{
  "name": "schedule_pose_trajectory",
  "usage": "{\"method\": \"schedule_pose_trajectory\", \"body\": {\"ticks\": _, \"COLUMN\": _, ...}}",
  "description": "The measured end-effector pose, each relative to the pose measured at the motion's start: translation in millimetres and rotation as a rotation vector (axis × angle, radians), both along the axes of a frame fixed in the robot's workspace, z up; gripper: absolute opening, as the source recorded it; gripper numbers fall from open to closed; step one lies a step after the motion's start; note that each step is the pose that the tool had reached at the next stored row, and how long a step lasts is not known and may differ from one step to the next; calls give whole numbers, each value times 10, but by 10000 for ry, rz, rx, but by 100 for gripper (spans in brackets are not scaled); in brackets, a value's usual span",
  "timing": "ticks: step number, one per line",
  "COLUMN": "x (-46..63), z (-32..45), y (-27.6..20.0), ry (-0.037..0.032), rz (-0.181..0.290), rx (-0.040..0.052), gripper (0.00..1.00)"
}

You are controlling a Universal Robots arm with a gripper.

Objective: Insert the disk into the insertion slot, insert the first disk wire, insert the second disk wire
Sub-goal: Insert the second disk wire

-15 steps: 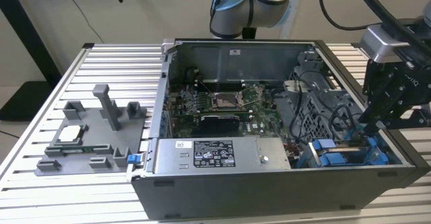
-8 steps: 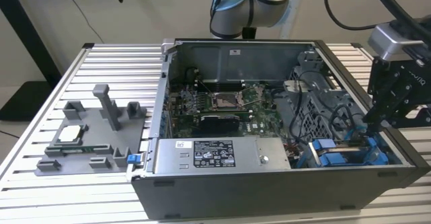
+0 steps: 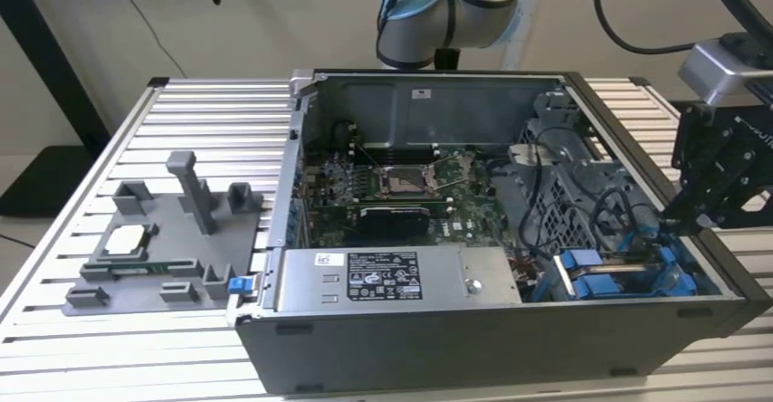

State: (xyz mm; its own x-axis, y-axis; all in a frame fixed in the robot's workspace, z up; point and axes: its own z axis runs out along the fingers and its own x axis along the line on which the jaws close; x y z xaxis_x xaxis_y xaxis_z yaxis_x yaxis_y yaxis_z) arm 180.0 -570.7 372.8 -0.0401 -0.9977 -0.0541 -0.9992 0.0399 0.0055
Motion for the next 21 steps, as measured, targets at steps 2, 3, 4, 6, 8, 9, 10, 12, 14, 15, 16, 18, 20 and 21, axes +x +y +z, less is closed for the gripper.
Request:
{"method": "schedule_pose_trajectory", "body": {"ticks": 2, "x": 41, "z": 0, "y": 1, "ry": 7, "rz": 0, "rx": -1, "gripper": 100}}
{"method": "schedule_pose_trajectory", "body": {"ticks": 3, "x": 60, "z": 0, "y": 1, "ry": 9, "rz": 0, "rx": -1, "gripper": 100}}
{"method": "schedule_pose_trajectory", "body": {"ticks": 4, "x": 81, "z": -1, "y": 2, "ry": 12, "rz": 0, "rx": 0, "gripper": 100}}
{"method": "schedule_pose_trajectory", "body": {"ticks": 6, "x": 116, "z": -2, "y": 3, "ry": 21, "rz": 0, "rx": -1, "gripper": 100}}
{"method": "schedule_pose_trajectory", "body": {"ticks": 8, "x": 146, "z": -4, "y": 4, "ry": 30, "rz": 0, "rx": 0, "gripper": 100}}
{"method": "schedule_pose_trajectory", "body": {"ticks": 9, "x": 157, "z": -6, "y": 5, "ry": 32, "rz": 1, "rx": 1, "gripper": 100}}
{"method": "schedule_pose_trajectory", "body": {"ticks": 10, "x": 164, "z": -8, "y": 5, "ry": 40, "rz": 1, "rx": 1, "gripper": 100}}
{"method": "schedule_pose_trajectory", "body": {"ticks": 12, "x": 170, "z": -13, "y": 5, "ry": 161, "rz": 0, "rx": -1, "gripper": 100}}
{"method": "schedule_pose_trajectory", "body": {"ticks": 14, "x": 174, "z": -20, "y": 7, "ry": 318, "rz": 0, "rx": 1, "gripper": 100}}
{"method": "schedule_pose_trajectory", "body": {"ticks": 15, "x": 174, "z": -21, "y": 8, "ry": 374, "rz": 1, "rx": 1, "gripper": 100}}
{"method": "schedule_pose_trajectory", "body": {"ticks": 16, "x": 175, "z": -24, "y": 8, "ry": 414, "rz": 0, "rx": 8, "gripper": 100}}
{"method": "schedule_pose_trajectory", "body": {"ticks": 18, "x": 174, "z": -28, "y": 9, "ry": 442, "rz": -1, "rx": 38, "gripper": 100}}
{"method": "schedule_pose_trajectory", "body": {"ticks": 20, "x": 176, "z": -35, "y": 14, "ry": 461, "rz": 2, "rx": 68, "gripper": 100}}
{"method": "schedule_pose_trajectory", "body": {"ticks": 21, "x": 175, "z": -39, "y": 16, "ry": 469, "rz": 1, "rx": 85, "gripper": 100}}
